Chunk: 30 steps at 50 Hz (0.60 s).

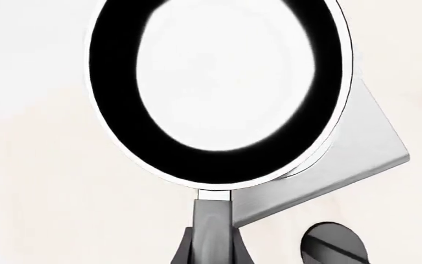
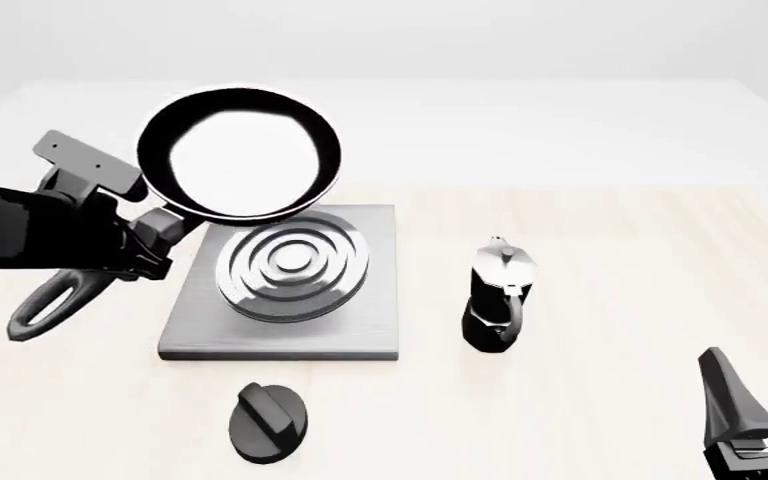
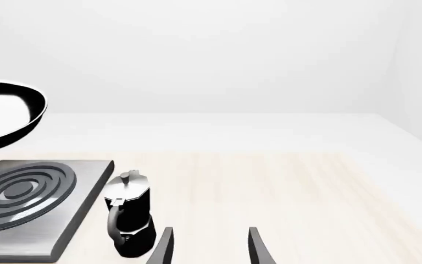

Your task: Turn on the stove and put the frying pan on it.

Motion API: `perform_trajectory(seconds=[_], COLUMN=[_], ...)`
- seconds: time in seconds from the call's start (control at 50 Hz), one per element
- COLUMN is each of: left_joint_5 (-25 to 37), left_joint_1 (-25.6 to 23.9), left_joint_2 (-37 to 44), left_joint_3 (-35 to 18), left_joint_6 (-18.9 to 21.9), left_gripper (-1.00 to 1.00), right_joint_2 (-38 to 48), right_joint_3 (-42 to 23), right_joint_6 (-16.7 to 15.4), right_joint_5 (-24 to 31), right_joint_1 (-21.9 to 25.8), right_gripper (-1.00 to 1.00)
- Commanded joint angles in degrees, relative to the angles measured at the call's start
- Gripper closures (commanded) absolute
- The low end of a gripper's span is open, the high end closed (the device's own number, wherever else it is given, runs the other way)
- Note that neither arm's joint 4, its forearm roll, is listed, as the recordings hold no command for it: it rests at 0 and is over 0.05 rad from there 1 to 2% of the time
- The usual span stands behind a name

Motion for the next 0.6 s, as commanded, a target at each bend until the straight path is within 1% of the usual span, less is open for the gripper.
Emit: perform_trajectory(seconds=[0.02, 0.12, 0.22, 0.26, 0.28, 0.32, 0.5, 0.6], left_joint_5=[-1.7, -3.0, -4.5, -6.3, -7.0, -8.7, -14.1, -15.7], left_joint_1=[-3.4, -4.8, -5.3, -5.9, -6.9, -6.6, -7.6, -8.1], left_joint_2=[-0.9, -0.2, 0.6, 0.7, 0.5, 1.0, 3.1, 4.1], left_joint_3=[2.3, 3.5, 4.4, 5.9, 6.9, 7.8, 10.7, 12.0], left_joint_6=[-3.4, -5.2, -5.8, -6.5, -7.6, -7.2, -8.8, -9.1], left_gripper=[1.0, 1.0, 1.0, 1.0, 1.0, 1.0, 1.0, 1.0], right_joint_2=[0.0, 0.0, 0.0, 0.0, 0.0, 0.0, 0.0, 0.0], right_joint_3=[0.0, 0.0, 0.0, 0.0, 0.0, 0.0, 0.0, 0.0], right_joint_6=[0.0, 0.0, 0.0, 0.0, 0.0, 0.0, 0.0, 0.0], right_joint_5=[0.0, 0.0, 0.0, 0.0, 0.0, 0.0, 0.0, 0.0], right_joint_1=[0.0, 0.0, 0.0, 0.0, 0.0, 0.0, 0.0, 0.0], right_gripper=[-1.0, -1.0, -1.0, -1.0, -1.0, -1.0, -1.0, -1.0])
